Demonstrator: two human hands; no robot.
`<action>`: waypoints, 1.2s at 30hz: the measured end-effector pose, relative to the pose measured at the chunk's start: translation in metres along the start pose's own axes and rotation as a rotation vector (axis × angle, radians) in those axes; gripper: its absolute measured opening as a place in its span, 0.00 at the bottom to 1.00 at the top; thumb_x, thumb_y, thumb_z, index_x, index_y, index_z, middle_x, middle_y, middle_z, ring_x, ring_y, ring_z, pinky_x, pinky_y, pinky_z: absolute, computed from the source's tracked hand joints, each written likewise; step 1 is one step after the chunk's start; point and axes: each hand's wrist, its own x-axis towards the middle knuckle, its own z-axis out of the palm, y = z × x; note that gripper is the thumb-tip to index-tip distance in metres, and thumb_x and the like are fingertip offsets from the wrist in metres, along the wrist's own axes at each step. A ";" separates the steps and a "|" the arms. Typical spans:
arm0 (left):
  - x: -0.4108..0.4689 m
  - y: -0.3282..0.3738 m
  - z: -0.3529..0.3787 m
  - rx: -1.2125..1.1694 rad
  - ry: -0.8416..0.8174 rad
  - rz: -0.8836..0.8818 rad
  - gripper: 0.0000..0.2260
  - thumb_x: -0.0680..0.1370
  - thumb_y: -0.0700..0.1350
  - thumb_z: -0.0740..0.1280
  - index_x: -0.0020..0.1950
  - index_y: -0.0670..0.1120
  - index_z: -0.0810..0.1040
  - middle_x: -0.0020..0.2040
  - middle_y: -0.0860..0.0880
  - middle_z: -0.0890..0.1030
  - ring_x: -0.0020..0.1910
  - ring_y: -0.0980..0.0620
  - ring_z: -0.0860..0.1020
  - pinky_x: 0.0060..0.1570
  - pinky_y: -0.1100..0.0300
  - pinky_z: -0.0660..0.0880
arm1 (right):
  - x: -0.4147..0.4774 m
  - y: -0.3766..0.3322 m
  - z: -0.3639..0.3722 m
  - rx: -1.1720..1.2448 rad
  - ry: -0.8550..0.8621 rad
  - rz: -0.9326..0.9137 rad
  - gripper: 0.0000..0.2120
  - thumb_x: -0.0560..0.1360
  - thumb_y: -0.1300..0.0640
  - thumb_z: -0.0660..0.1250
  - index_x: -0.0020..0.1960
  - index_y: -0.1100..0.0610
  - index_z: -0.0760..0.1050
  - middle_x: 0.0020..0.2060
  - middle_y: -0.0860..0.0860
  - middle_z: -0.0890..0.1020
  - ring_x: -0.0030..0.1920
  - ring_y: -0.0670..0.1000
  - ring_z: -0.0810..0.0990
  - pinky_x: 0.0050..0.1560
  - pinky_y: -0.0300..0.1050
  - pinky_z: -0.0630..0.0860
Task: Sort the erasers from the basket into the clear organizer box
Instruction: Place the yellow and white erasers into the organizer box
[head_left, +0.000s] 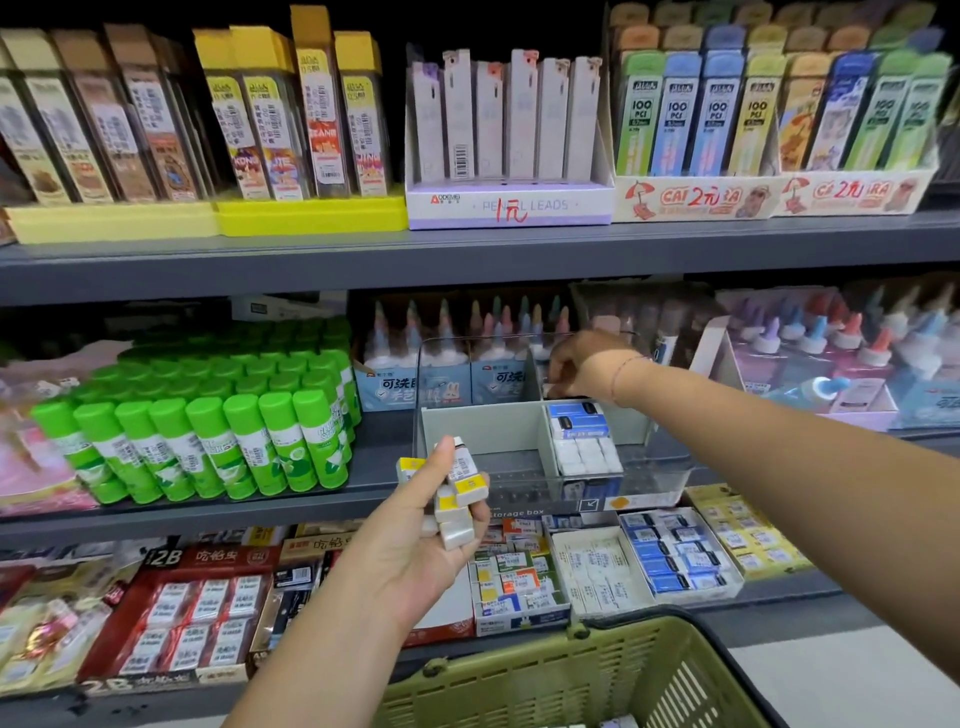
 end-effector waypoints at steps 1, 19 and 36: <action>0.001 0.000 0.000 0.000 -0.004 -0.002 0.17 0.60 0.43 0.76 0.45 0.39 0.79 0.36 0.42 0.82 0.32 0.49 0.81 0.27 0.60 0.77 | 0.002 0.000 0.002 -0.011 0.010 0.017 0.04 0.73 0.53 0.71 0.47 0.51 0.79 0.46 0.48 0.82 0.44 0.50 0.76 0.44 0.36 0.68; 0.001 -0.006 0.002 0.093 -0.022 0.071 0.11 0.63 0.45 0.75 0.41 0.42 0.81 0.33 0.45 0.81 0.27 0.51 0.79 0.26 0.62 0.76 | -0.105 -0.077 -0.008 0.960 0.006 0.023 0.16 0.75 0.42 0.65 0.39 0.55 0.73 0.30 0.50 0.80 0.27 0.45 0.77 0.29 0.36 0.72; -0.001 -0.012 0.003 0.155 -0.053 0.064 0.15 0.64 0.41 0.74 0.49 0.41 0.77 0.33 0.44 0.80 0.28 0.51 0.77 0.25 0.61 0.76 | -0.089 -0.035 -0.020 1.073 -0.016 0.000 0.09 0.73 0.67 0.69 0.52 0.60 0.74 0.32 0.53 0.77 0.25 0.44 0.74 0.24 0.36 0.71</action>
